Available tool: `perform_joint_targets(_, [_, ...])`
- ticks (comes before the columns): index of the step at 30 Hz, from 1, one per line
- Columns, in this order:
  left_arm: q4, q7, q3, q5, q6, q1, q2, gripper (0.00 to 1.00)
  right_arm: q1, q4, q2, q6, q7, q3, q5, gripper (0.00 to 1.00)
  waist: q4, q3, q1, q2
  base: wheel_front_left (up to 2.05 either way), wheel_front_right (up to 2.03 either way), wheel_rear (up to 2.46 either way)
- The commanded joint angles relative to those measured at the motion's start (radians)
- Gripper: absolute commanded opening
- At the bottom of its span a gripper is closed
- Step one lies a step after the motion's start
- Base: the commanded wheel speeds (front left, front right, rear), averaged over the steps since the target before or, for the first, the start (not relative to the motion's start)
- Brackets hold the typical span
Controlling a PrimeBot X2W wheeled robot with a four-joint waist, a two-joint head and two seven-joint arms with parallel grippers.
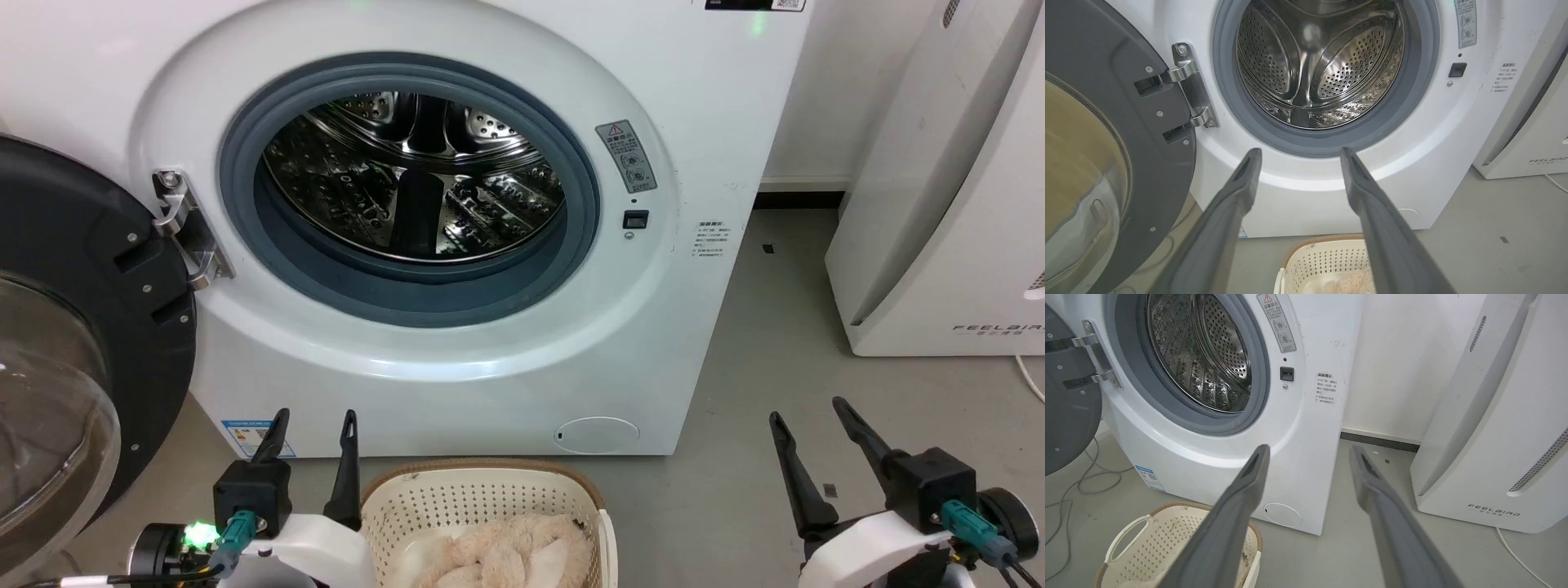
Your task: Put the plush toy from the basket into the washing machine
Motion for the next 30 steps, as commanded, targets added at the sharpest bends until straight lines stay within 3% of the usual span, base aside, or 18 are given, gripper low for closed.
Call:
perform_joint_targets(1, [0.003, -0.01, -0.002, -0.007, 0.001, 0.002, 0.0, 1.0, 0.004, 0.003, 0.0, 0.0, -0.008, -0.004, 0.01, 1.0, 0.0, 0.0, 0.0, -0.0001, 0.0, 0.0, 0.0])
perform_joint_targets(30, [0.139, -0.07, -0.051, -0.049, -0.023, -0.035, 0.0, 1.0, 0.002, 0.005, 0.0, 0.0, -0.068, -0.029, 0.047, 1.0, -0.019, 0.062, 0.0, -0.0001, 0.0, 0.0, 0.0])
